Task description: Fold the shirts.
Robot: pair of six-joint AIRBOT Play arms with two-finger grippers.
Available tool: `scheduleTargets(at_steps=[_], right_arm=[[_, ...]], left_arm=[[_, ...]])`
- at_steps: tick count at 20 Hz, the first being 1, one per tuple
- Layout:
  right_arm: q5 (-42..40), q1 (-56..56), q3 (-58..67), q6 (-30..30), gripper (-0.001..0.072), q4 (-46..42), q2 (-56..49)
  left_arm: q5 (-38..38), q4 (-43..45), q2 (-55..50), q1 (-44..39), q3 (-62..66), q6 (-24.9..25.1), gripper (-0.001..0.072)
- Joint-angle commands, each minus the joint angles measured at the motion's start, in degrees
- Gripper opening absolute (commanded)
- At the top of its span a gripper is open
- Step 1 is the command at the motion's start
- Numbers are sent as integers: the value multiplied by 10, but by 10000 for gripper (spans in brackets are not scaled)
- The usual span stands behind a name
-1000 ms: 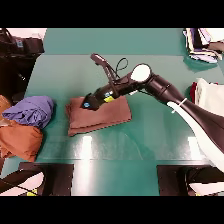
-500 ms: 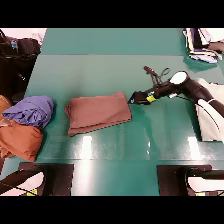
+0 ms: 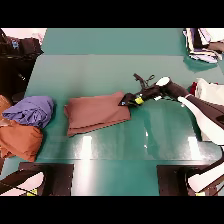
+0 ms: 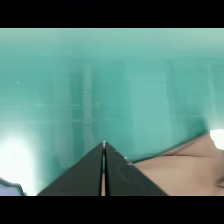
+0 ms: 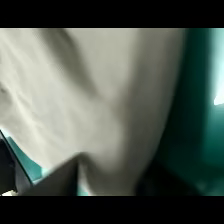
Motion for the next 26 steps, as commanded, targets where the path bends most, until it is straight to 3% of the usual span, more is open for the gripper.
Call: scheduleTargets(at_steps=[1,2,7,11,14,20,26], right_arm=[[-2,31,70,-4,110,7,-37],[-9,32,82,-4,20,5,-37],[-56,-34,99,-3,19,-2,19],[-57,-191,99,47,19,-111,109],[-57,-331,99,51,20,-141,174],[-68,-538,99,51,19,-139,217],[-106,-580,140,50,20,-97,217]], left_arm=[[-2,-36,0,0,0,0,24],[0,-47,0,0,0,0,24],[10,-40,0,-71,0,0,23],[25,-41,0,-120,0,0,24],[41,-41,0,-140,0,0,24],[61,-45,0,-147,0,0,24],[61,-45,0,-147,0,0,24]])
